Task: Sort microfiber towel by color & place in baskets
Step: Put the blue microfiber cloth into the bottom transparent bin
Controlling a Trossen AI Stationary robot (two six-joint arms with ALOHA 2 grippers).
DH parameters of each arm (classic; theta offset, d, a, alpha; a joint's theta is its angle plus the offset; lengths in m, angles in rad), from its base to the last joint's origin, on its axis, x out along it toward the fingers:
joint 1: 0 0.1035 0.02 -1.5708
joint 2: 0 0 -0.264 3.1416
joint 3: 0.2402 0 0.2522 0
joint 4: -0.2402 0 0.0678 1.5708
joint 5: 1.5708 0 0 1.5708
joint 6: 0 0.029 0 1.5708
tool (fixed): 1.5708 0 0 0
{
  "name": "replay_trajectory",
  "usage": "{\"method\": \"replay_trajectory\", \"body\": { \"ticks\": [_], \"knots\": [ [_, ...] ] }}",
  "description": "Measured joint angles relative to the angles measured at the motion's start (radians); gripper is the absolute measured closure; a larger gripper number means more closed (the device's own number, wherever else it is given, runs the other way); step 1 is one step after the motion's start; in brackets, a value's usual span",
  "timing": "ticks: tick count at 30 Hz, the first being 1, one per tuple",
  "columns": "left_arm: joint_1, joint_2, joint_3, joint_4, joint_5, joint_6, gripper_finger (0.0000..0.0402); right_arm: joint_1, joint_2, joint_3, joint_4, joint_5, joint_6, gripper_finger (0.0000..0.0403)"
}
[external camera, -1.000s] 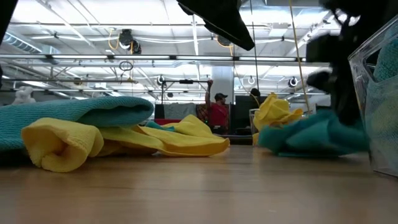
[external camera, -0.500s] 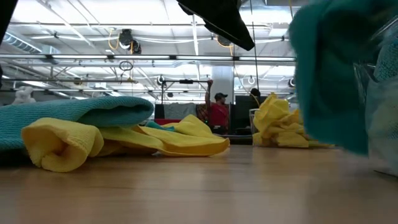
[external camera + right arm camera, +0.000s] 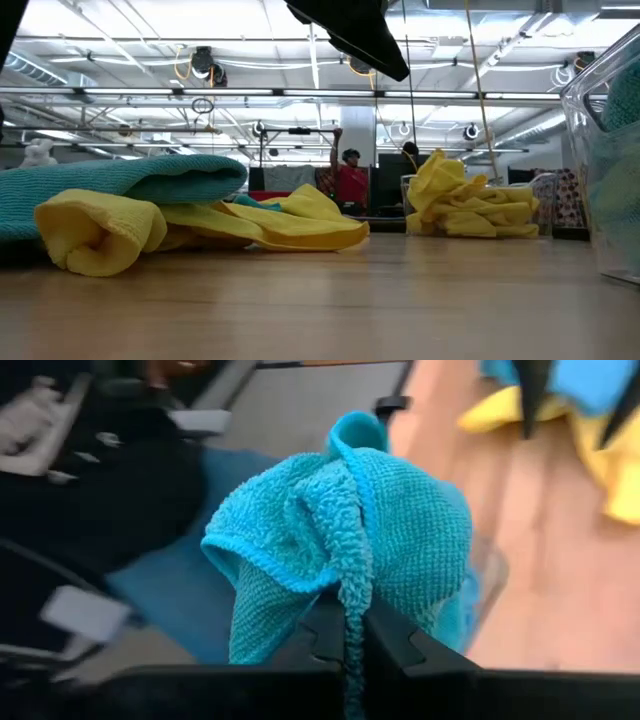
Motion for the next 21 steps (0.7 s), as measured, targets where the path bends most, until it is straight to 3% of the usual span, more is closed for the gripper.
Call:
{"method": "replay_trajectory", "body": {
  "ticks": [9,21],
  "knots": [
    [0.005,0.000,0.000,0.001,-0.025,-0.020,0.0141,0.122,-0.021,0.001,0.011,-0.027,0.126,0.0403],
    [0.009,0.000,0.000,0.028,-0.026,-0.053,0.0141,0.226,0.113,0.001,-0.132,-0.023,0.008,0.0402]
  ]
}}
